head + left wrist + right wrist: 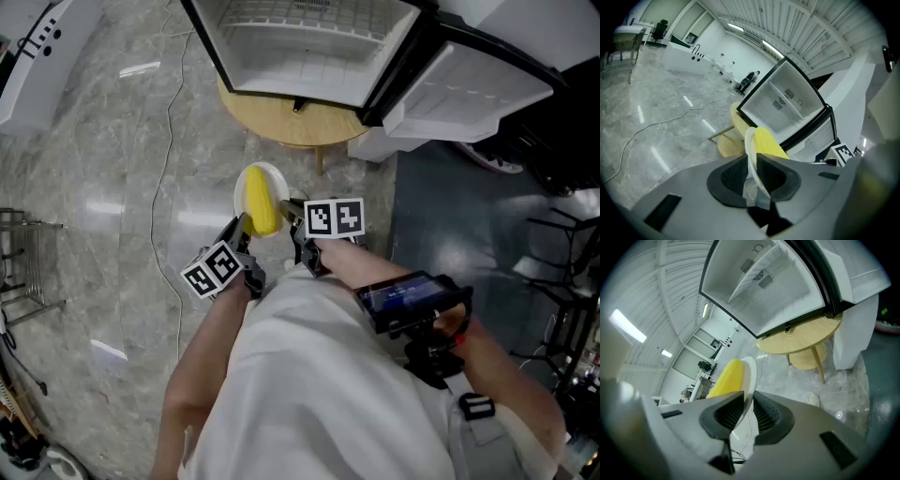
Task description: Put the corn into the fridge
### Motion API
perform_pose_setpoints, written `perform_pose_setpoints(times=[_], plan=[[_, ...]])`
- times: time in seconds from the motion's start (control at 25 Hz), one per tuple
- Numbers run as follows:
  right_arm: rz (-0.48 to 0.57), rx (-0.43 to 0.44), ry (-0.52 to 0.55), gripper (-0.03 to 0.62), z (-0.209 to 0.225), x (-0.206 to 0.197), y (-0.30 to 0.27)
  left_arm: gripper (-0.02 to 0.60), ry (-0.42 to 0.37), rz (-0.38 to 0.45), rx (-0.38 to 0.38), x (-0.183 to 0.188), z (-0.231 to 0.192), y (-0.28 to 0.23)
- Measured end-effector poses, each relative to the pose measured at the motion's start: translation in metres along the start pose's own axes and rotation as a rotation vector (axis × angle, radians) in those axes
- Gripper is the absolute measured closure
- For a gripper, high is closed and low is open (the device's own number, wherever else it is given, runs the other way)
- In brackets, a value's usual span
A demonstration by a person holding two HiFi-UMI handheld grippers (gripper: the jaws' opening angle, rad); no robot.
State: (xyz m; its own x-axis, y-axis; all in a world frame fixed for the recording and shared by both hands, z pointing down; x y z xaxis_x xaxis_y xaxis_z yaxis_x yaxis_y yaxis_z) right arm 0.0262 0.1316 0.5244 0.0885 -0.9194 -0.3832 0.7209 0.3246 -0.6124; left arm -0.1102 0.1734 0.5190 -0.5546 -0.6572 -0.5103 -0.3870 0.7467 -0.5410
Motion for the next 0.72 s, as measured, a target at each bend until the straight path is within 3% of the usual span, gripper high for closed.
perform_pose_setpoints(times=[0.32, 0.72], plan=[[0.017, 0.009, 0.005, 0.534, -0.004, -0.033, 0.04, 0.518, -0.003, 0.022, -0.021, -0.034, 0.025, 0.032], [0.023, 0.022, 0.043, 0.534, 0.0, -0.044, 0.07, 0.517, 0.002, 0.035, -0.028, -0.062, 0.046, 0.043]])
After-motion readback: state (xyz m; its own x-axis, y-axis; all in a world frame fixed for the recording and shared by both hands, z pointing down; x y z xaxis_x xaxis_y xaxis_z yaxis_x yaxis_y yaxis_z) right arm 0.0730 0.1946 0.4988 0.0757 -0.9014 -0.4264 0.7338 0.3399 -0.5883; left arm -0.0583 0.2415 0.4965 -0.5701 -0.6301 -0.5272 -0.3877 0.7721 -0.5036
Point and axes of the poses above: the fingertips, and each gripper's own axes: y backward along the fingers, z to its right, x out of its top, the point moved 3 cm from there along y, backward along the fingers, and after that the axes turned 1 degree about -z, right-handed, at the moved point
